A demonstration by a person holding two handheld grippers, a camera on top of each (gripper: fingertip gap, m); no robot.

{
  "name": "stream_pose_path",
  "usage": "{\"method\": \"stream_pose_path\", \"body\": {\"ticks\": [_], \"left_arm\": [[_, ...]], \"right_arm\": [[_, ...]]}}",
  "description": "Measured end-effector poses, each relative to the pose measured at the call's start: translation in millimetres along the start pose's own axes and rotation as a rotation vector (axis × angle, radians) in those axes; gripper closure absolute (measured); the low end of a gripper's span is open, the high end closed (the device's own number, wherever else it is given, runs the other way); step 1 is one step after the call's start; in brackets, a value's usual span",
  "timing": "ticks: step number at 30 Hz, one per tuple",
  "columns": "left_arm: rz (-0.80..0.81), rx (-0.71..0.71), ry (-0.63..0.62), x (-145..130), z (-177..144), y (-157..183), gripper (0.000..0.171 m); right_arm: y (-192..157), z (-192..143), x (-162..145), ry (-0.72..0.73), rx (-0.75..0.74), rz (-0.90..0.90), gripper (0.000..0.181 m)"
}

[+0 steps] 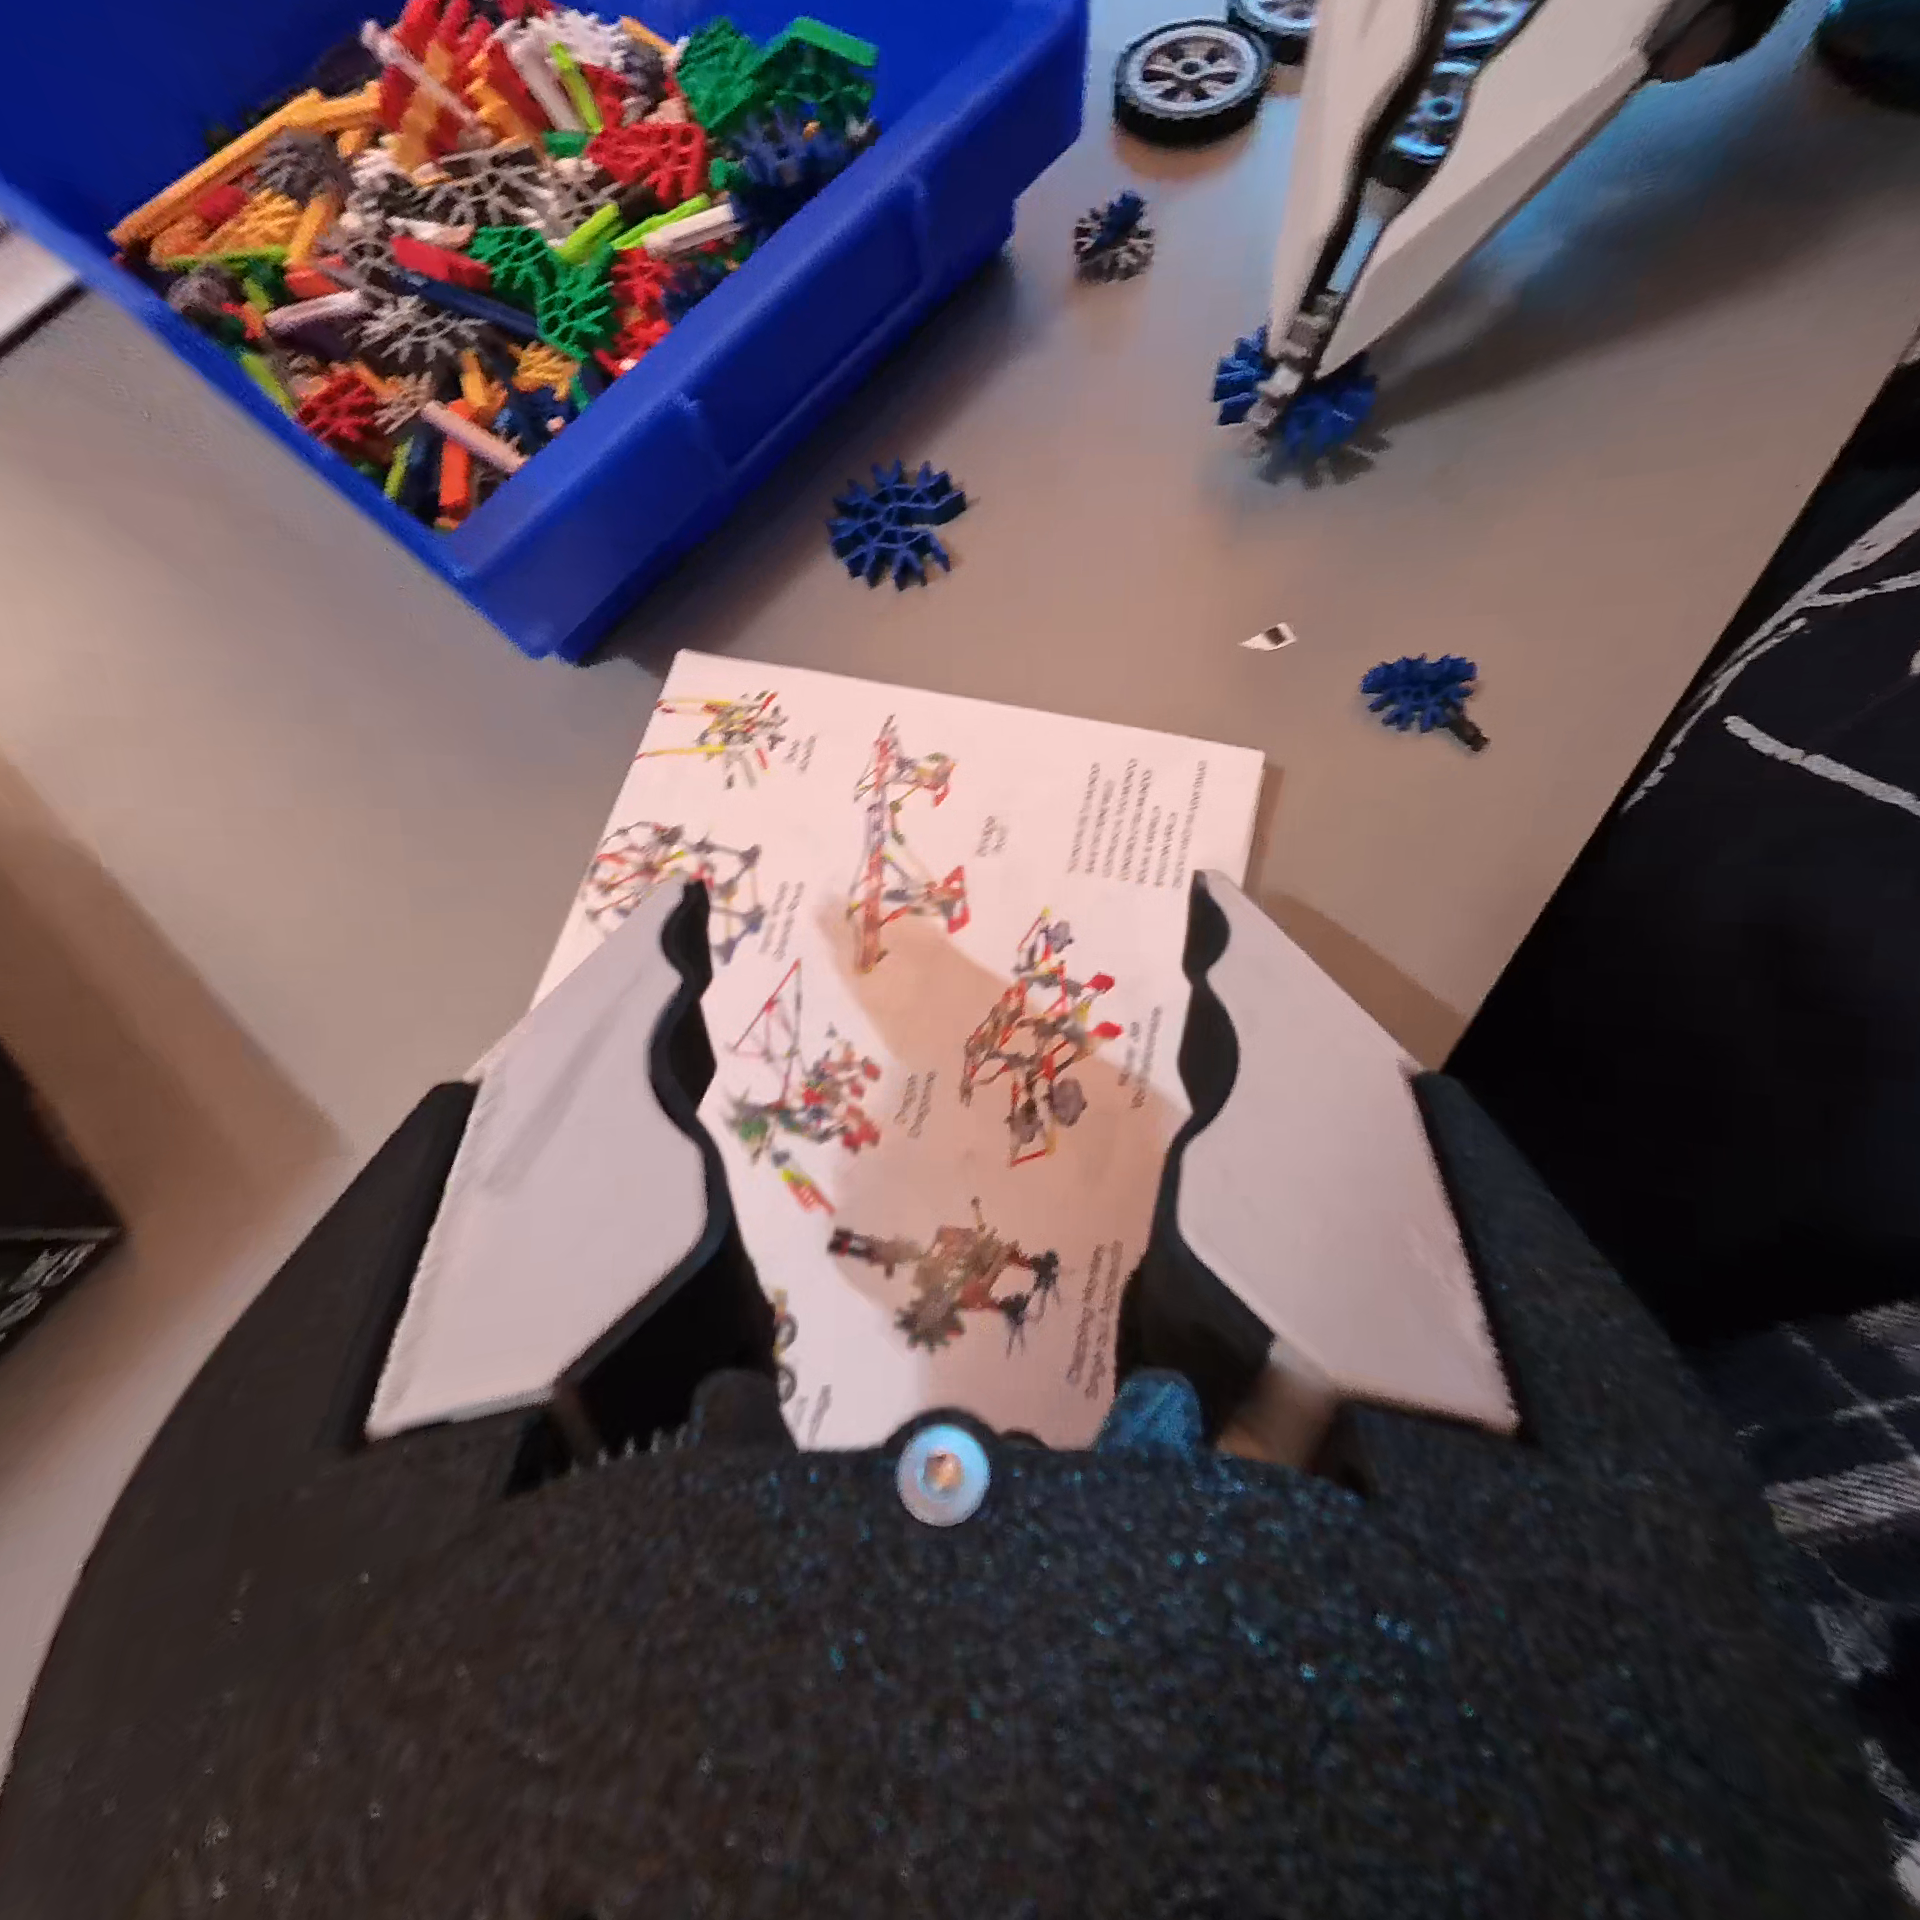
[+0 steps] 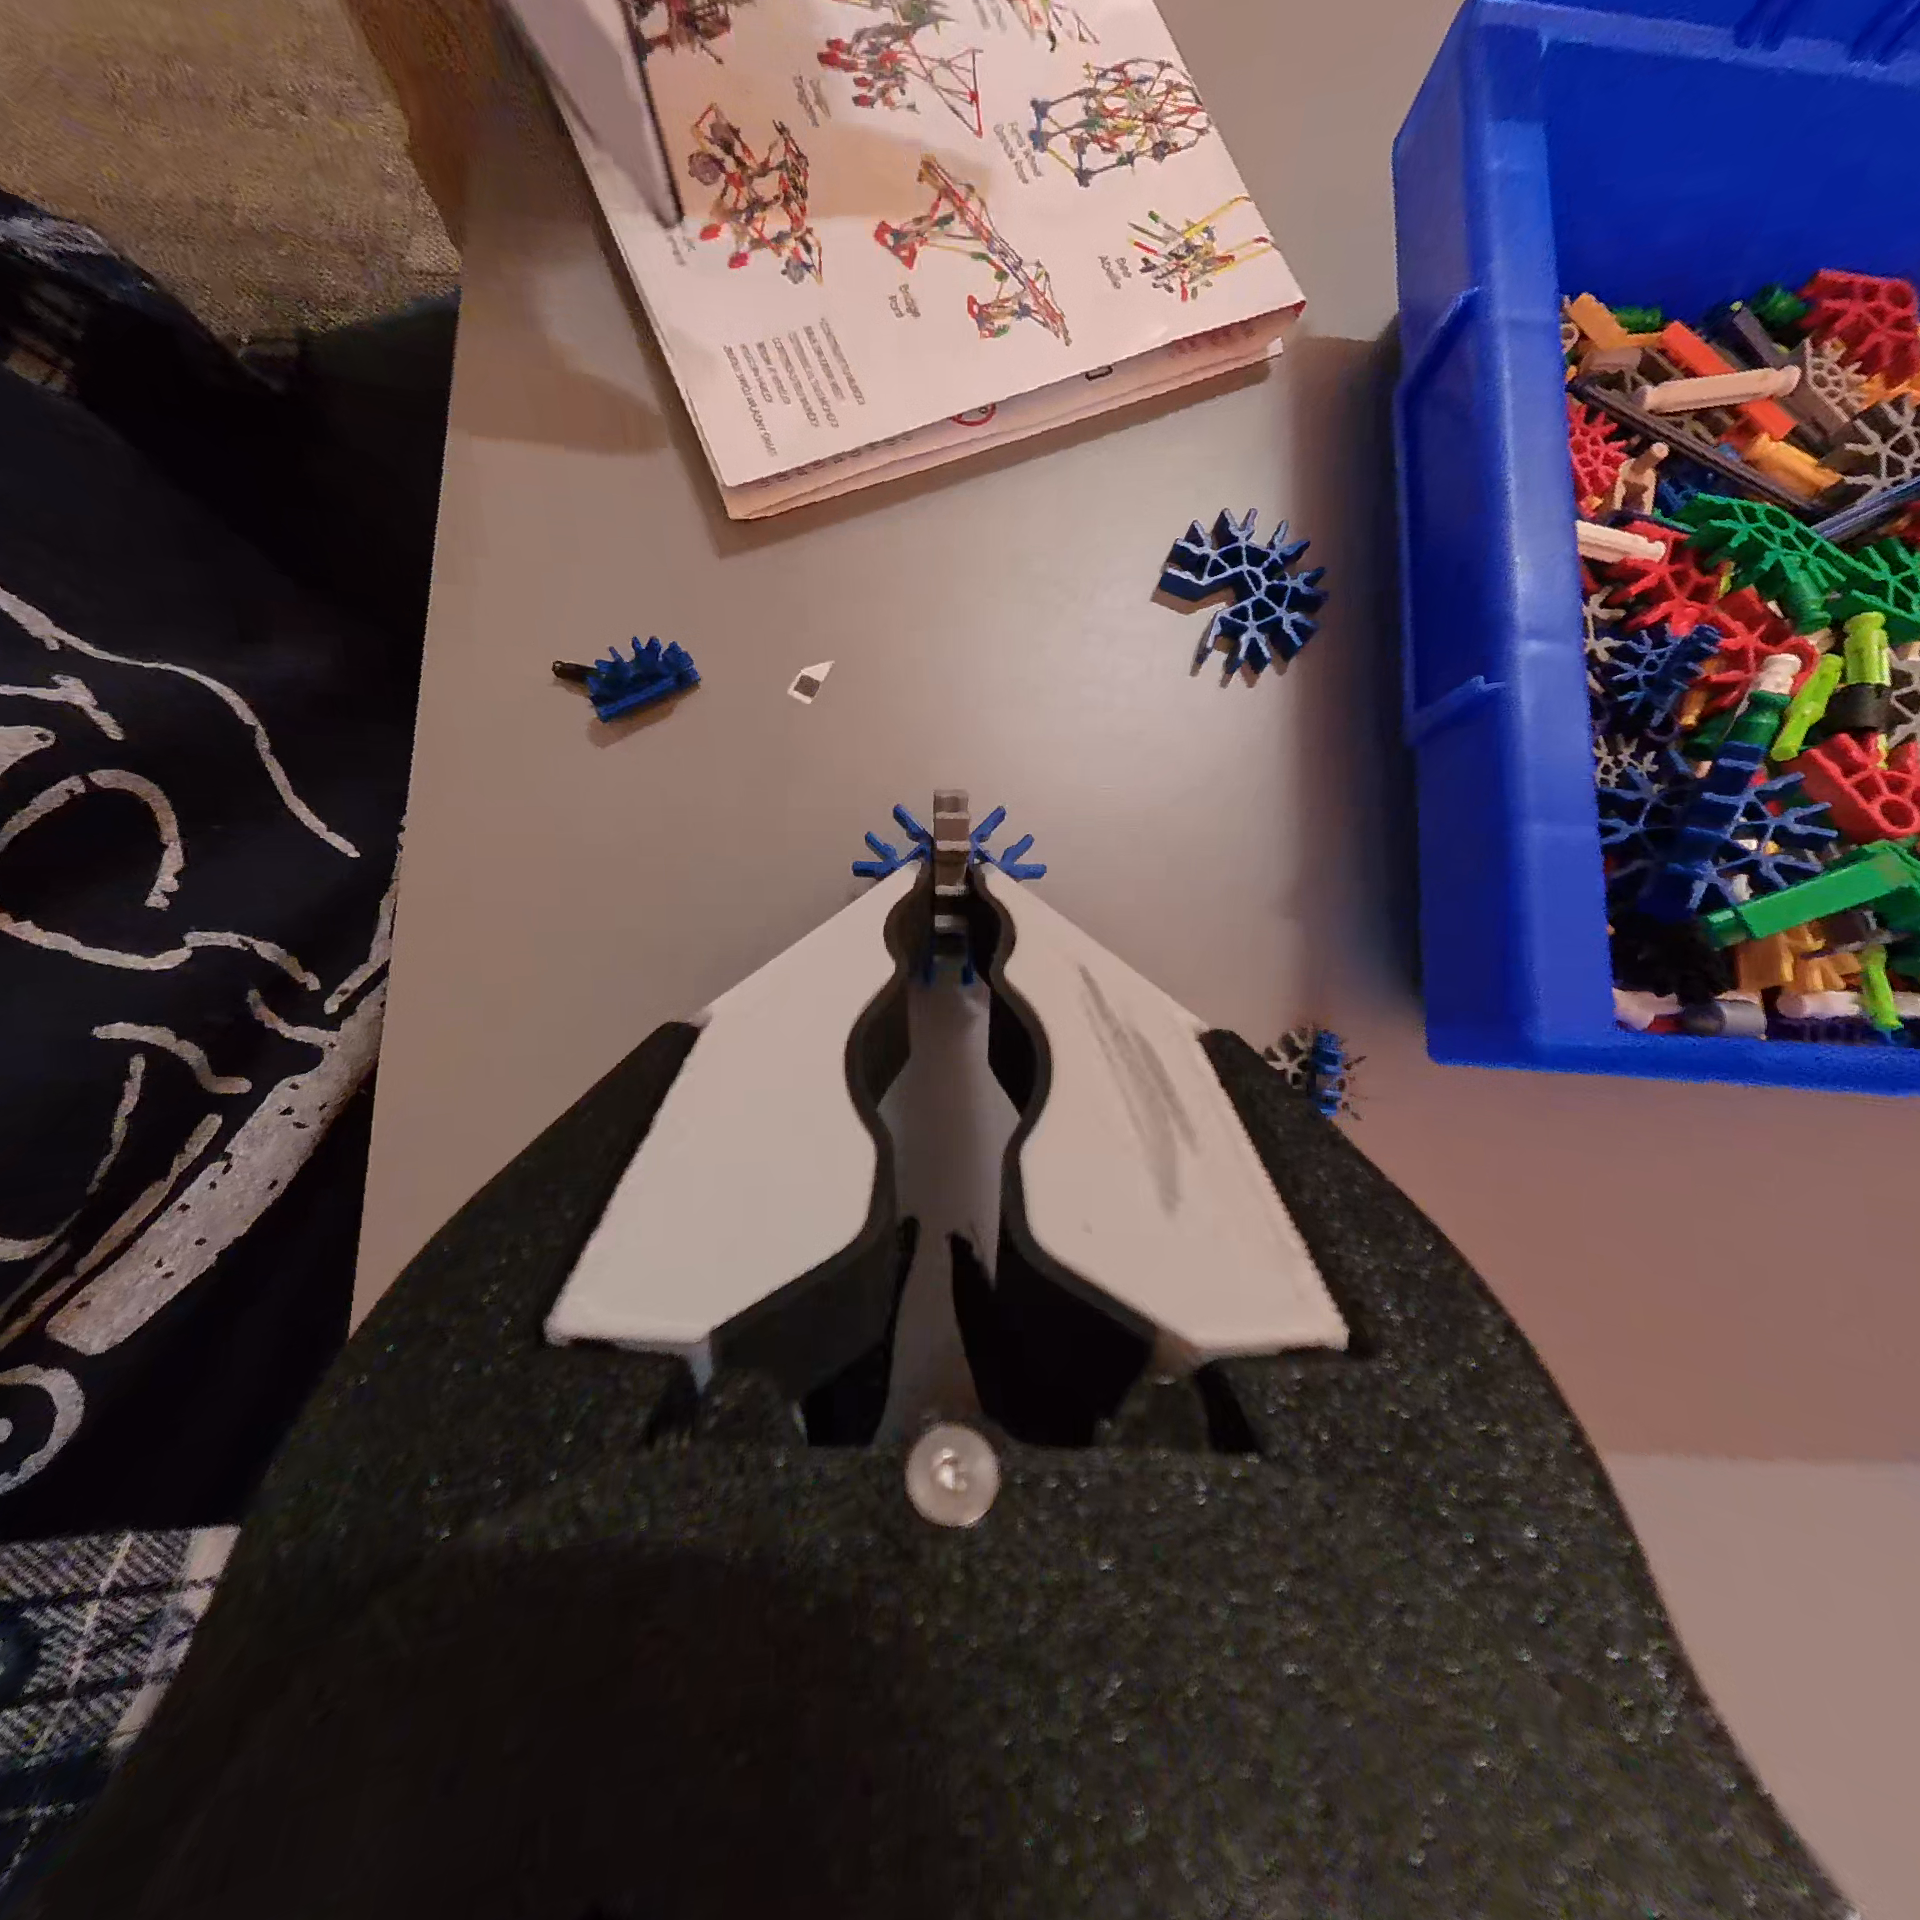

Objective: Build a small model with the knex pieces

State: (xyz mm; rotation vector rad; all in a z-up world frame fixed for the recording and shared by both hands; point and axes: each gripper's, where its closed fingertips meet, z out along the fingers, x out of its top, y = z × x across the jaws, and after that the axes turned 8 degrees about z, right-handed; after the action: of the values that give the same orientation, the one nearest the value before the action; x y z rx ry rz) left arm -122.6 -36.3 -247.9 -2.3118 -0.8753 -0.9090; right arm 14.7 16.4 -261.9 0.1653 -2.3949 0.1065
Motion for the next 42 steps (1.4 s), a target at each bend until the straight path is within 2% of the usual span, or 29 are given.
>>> {"method": "stream_pose_path", "body": {"ticks": [5, 11, 23, 30, 36, 42], "left_arm": [[-0.009, 0.055, -0.027, -11, -5, -19, 0.082], [0.011, 0.041, -0.112, -31, 14, -23, 0.082], [-0.039, 0.011, -0.060, -34, 17, -23, 0.081], [-0.041, 0.011, -0.054, -34, 17, -23, 0.081], [-0.050, 0.007, -0.057, -34, 17, -23, 0.082], [-0.052, 0.008, -0.058, -34, 18, -23, 0.082]], "right_arm": [[-3, 3, 2, 0.001, 0.013, -0.012, 0.176], [-5, 8, 2, -0.014, 0.042, -0.030, 0.175], [-1, 10, 5, -0.027, 0.080, -0.038, 0.166], [6, 1, 5, -0.031, 0.052, -0.034, 0.159], [3, -8, 4, -0.022, 0.052, -0.038, 0.159], [0, 3, -6, -0.067, 0.037, -0.051, 0.161]]}}
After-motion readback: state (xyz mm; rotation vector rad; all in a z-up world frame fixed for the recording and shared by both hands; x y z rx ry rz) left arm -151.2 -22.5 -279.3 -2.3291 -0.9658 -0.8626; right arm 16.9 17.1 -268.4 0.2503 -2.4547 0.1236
